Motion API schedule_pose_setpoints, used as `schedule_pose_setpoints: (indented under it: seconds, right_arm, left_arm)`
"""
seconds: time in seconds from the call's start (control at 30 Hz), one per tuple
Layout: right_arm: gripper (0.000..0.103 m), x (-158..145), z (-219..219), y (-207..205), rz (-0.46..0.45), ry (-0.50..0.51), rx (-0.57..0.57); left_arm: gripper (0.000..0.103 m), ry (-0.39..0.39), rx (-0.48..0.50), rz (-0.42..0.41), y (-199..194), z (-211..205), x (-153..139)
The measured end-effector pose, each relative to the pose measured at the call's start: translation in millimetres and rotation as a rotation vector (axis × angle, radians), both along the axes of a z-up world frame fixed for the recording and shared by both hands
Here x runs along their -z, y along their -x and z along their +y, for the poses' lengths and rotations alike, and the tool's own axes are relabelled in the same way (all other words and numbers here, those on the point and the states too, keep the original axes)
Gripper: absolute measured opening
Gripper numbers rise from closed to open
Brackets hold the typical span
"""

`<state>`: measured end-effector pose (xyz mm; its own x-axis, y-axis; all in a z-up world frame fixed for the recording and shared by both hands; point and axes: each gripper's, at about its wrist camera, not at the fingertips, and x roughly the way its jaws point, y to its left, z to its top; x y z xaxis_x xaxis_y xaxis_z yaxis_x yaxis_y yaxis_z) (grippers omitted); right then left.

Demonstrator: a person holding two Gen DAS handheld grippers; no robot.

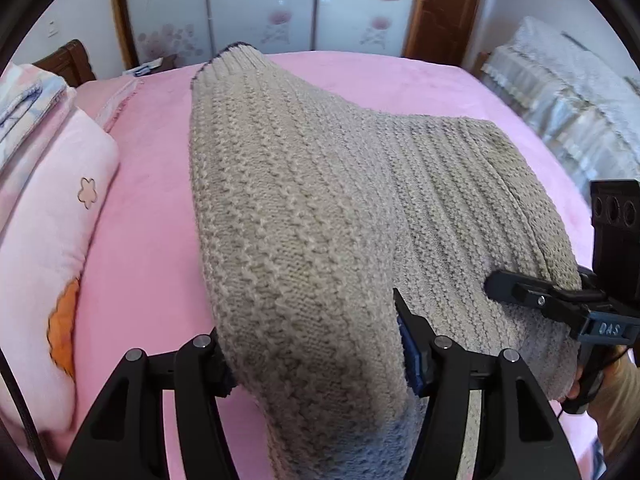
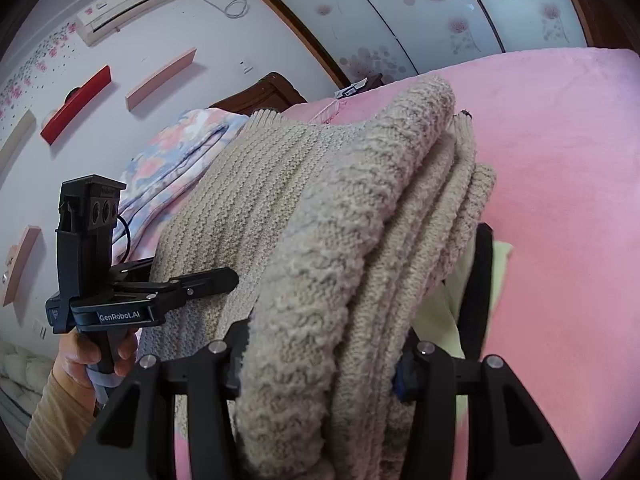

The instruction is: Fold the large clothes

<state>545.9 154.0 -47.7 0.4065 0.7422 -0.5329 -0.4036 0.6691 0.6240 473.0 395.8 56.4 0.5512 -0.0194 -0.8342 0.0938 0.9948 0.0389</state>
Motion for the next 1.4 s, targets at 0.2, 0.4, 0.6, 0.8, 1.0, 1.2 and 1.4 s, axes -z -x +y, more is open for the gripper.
schedule_pose_setpoints:
  seconds: [0.2, 0.4, 0.6, 0.8, 1.0, 1.2, 1.4]
  right_arm:
    - [0.05, 78.1, 25.9, -61.5, 0.034, 0.038, 0.038]
    - [0.054, 142.2, 23.5, -73.4, 0.044, 0.063, 0.037]
    - [0.065, 133.9, 26.7, -73.0, 0.044, 0.11, 0.051]
    - [0.066, 82.6, 9.7, -41.5, 0.01, 0.213, 0.069]
    - [0.066, 13.5, -33.2, 27.4, 0.012, 0.259, 0.113]
    - [0.066, -61.9, -68.8, 116.7, 0.037, 0.282, 0.151]
    - [0.066, -135.8, -110.8, 216.3, 0.004, 0.317, 0.177]
  left_arm:
    - [0.066, 0.015, -0.072, -0.013, -69.2, 38.2, 84.8]
    - [0.103, 0.152, -0.15, -0.071, -81.1, 74.5, 161.1]
    - [0.103, 0.115, -0.165, -0.088, -77.4, 72.3, 154.9]
    - [0.103, -0.024, -0.189, -0.113, -46.4, 25.8, 118.0]
    - [0.103, -0.022, -0.184, -0.116, 30.8, -52.4, 71.7]
    - [0.103, -0.022, -0.167, -0.123, 134.7, -138.6, 1.1]
    - [0.103, 0.039, -0.19, -0.143, 223.5, -209.1, -67.7]
